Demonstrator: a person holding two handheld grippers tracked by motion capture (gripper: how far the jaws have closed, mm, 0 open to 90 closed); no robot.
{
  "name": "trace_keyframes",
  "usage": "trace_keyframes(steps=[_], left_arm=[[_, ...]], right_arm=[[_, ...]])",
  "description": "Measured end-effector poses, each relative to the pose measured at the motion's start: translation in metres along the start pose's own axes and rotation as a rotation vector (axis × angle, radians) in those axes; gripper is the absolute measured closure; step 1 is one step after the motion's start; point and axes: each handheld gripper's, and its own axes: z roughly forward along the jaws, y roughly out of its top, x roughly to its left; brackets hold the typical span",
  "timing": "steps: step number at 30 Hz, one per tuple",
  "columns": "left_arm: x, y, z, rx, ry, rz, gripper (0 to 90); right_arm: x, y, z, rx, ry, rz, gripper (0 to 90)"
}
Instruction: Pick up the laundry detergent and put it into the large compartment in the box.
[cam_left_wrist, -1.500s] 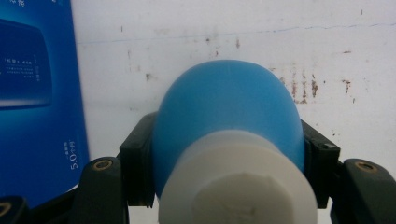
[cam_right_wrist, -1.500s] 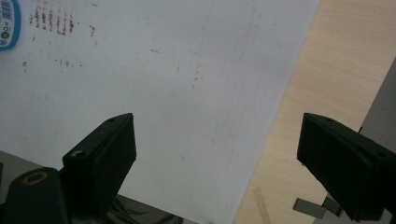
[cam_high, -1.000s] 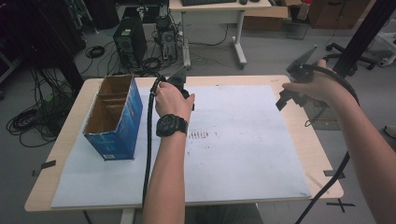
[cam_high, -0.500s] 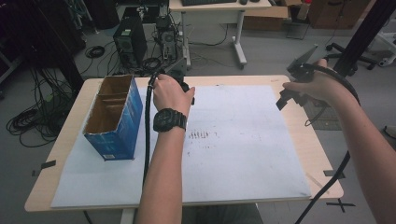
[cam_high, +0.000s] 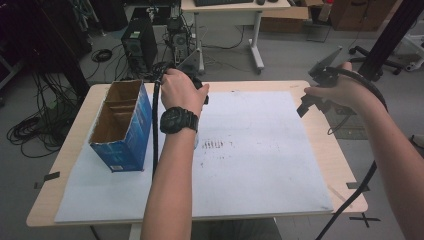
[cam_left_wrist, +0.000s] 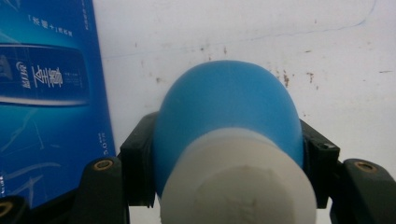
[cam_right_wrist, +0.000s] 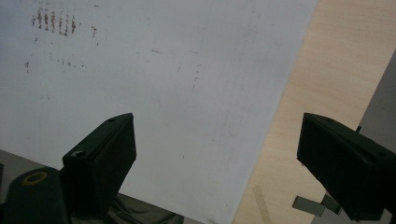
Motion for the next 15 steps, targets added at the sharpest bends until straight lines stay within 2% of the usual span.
trace_keyframes(steps=[3,6,15], left_arm=[[0.000,0.001,-0.008,-0.003,-0.008,0.006,37.5],[-0.001,0.003,-0.020,-0.010,0.000,0.013,37.5],[-0.002,0.007,-0.042,-0.025,0.009,0.017,37.5]], right_arm=[[0.000,0.000,-0.002,-0.002,0.000,0.004,11.8],[0.000,-0.001,-0.003,-0.005,0.002,0.005,11.9],[-0.001,0.000,-0.005,-0.004,0.003,0.012,11.9]])
